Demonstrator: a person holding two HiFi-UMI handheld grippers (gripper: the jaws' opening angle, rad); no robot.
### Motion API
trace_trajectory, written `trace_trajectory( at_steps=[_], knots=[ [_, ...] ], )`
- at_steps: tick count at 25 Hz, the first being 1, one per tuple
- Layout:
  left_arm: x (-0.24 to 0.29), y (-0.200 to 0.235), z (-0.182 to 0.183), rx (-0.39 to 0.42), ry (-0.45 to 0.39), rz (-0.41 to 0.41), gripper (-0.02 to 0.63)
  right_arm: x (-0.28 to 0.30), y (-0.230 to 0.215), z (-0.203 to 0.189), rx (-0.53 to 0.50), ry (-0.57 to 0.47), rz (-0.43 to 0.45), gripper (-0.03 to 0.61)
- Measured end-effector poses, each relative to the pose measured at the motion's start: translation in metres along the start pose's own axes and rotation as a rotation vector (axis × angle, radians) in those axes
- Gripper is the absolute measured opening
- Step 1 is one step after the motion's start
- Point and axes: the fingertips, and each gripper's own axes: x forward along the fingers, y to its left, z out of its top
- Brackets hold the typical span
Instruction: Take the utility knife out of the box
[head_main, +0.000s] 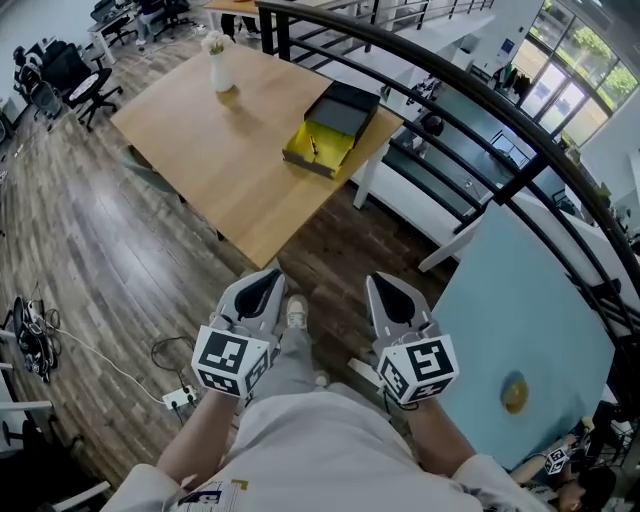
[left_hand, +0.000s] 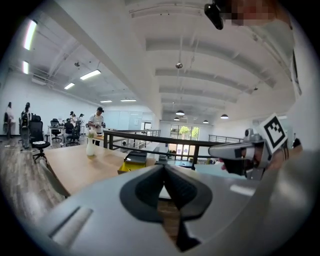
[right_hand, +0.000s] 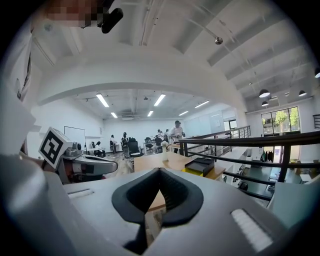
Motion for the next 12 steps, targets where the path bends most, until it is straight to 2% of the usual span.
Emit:
trace_trajectory(
  at_steps=[6,12],
  knots=[
    [0.059,0.030,0.011,0.041,0.012,-0.028,0.002,0.051,-0.032,0.006,0.005,0.025,-0.026,0.002],
    [0.119,0.060,0.024,-0.003,0.037,-0.086,0.002,0.109,-0.062,0.022,-0.041,0.043,-0.058,0.002]
  ],
)
